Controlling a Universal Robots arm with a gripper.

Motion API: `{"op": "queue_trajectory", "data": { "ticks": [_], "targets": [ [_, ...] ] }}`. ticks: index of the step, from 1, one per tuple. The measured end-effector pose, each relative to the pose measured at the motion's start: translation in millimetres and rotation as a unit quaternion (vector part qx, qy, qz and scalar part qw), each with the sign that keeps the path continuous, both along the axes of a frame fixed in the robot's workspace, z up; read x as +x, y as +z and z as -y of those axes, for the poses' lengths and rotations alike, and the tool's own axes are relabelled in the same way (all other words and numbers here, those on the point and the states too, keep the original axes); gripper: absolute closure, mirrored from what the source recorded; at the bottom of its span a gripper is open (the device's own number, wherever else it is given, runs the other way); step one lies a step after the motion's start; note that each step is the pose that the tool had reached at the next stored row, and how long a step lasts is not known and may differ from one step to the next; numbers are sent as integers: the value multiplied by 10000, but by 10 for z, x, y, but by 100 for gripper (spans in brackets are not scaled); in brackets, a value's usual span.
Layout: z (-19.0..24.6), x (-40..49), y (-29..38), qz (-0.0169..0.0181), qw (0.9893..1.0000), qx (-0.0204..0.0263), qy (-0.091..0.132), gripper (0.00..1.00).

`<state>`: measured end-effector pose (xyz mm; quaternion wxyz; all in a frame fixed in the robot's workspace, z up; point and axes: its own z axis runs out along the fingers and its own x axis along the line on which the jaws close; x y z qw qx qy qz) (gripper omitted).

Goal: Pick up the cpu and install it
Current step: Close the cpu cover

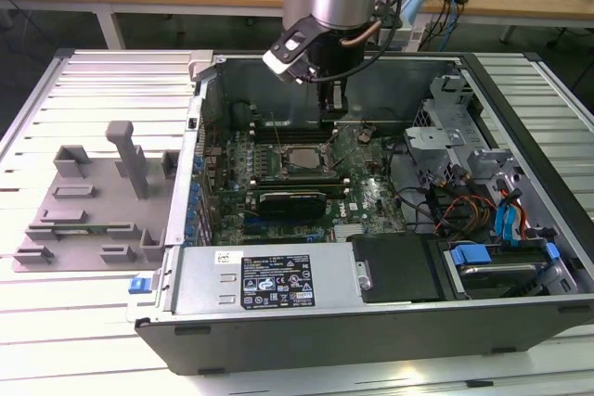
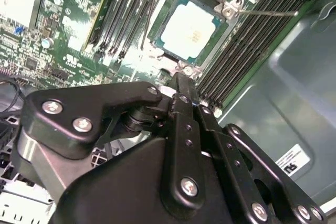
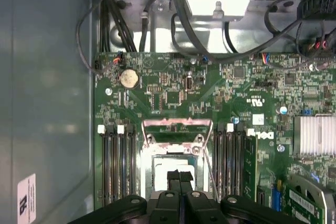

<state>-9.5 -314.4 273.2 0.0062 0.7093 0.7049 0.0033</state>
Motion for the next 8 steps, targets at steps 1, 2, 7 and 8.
{"op": "queue_trajectory", "data": {
  "ticks": [1,2,7,8],
  "targets": [
    [1,31,0,0,10000,0,0,89],
    [1,54,0,0,10000,0,1,89],
    [2,167,-1,0,10000,1,1,89],
    [2,185,-1,0,10000,1,0,89]
  ]
}}
